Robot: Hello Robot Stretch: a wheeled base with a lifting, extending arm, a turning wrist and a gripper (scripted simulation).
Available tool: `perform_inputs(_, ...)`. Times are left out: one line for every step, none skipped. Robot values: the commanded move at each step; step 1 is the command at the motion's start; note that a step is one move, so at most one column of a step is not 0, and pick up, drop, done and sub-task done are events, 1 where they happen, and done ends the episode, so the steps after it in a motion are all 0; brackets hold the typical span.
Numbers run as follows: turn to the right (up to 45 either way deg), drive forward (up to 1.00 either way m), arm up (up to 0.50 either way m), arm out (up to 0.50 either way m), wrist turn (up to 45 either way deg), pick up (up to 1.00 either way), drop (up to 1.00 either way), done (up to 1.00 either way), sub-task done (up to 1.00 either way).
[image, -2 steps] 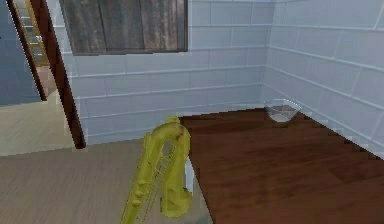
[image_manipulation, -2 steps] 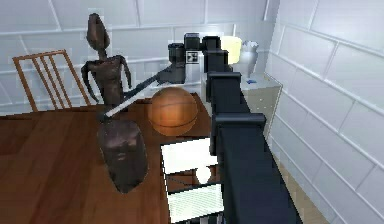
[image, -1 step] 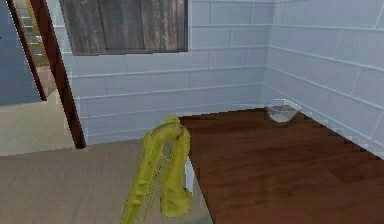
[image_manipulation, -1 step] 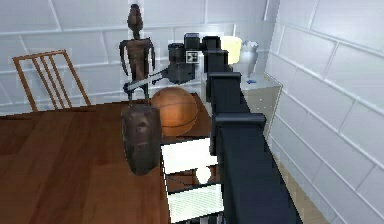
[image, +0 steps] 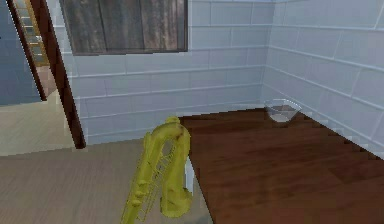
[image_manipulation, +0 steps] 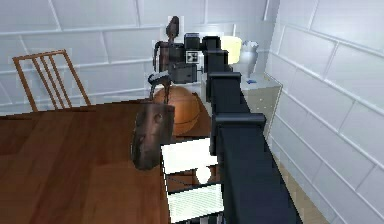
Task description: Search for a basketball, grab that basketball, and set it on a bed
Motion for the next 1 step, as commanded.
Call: perform_inputs(0.0, 0.00, 0.00, 0.00, 3.0, 0.00, 0.00, 0.00, 0.00)
